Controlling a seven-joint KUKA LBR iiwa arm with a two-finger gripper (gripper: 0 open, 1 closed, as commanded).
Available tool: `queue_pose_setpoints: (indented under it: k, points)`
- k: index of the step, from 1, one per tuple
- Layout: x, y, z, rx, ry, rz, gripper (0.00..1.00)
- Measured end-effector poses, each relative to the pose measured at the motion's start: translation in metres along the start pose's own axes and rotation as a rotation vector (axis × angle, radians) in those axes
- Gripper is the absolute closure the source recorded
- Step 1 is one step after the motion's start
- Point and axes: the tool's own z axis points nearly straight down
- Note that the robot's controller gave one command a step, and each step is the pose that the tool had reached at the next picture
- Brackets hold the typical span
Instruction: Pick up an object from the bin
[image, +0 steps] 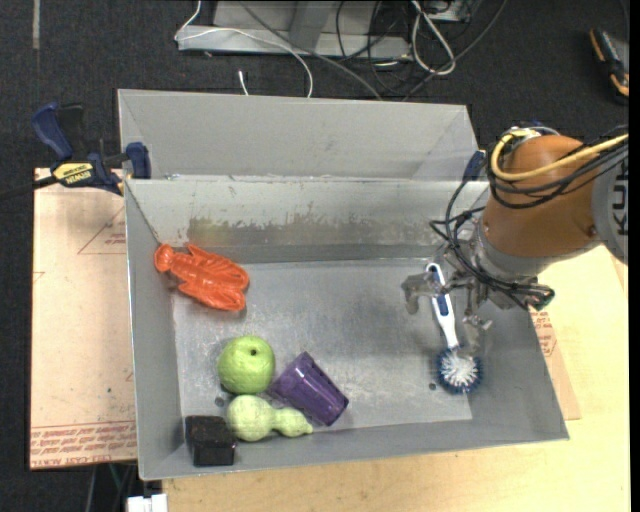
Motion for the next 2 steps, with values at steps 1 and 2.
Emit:
queue_pose_setpoints:
  k: [1,2]
  points:
    - [0.03,-0.016,0.03,-0.017,-0.001,-0.61,0.0]
    - [0.003,-0.026,0.063,-0.007,-0.009,-0.406,0.0]
